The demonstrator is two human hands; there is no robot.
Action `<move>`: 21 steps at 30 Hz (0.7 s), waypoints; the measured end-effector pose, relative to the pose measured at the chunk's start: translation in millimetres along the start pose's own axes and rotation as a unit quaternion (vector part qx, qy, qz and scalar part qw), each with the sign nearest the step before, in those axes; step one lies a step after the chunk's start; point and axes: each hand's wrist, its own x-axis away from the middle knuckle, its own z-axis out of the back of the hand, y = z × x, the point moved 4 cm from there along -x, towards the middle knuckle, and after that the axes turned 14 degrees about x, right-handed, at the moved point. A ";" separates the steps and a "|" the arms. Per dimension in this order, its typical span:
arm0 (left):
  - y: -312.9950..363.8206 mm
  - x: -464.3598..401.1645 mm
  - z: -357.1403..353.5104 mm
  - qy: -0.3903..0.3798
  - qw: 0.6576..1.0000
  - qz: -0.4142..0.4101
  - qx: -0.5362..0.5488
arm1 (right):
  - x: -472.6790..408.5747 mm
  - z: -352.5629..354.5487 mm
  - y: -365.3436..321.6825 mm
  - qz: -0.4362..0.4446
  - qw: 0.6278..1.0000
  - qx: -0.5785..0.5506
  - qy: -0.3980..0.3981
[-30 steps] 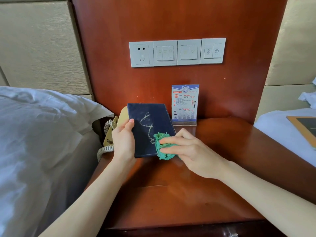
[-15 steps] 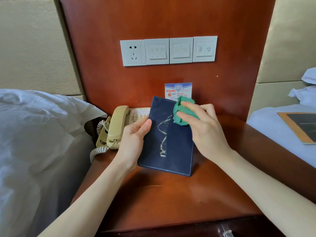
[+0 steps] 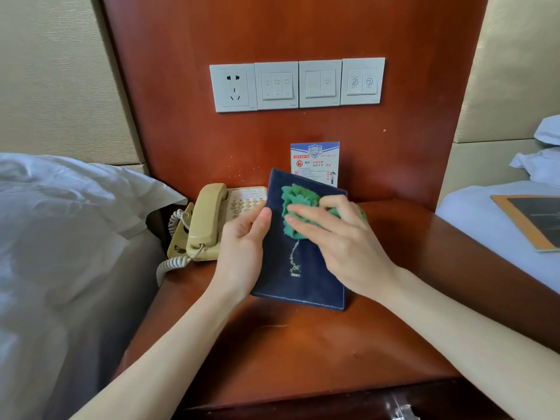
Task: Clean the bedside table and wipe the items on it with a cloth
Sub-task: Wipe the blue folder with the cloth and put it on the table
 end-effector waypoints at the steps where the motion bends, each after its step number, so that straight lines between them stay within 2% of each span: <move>1: -1.3 -0.9 2.6 0.016 1.000 0.006 -0.002 | 1.2 -1.4 -3.9 0.018 1.000 -0.012 -0.014; 7: -6.2 -4.9 24.3 0.148 0.988 0.037 0.015 | 7.4 -6.2 -27.1 0.116 0.985 -0.092 -0.082; 12: -5.4 -5.6 39.4 0.233 0.969 0.044 0.071 | 5.9 -4.4 -30.1 0.137 0.979 -0.122 -0.092; 16: -5.7 -6.6 37.4 0.214 0.973 0.054 0.069 | 5.8 -3.1 -27.6 0.134 0.982 -0.107 -0.082; 21: -8.2 -6.2 15.1 0.091 0.990 0.089 0.054 | 5.4 -6.0 -12.0 0.067 0.994 -0.063 -0.053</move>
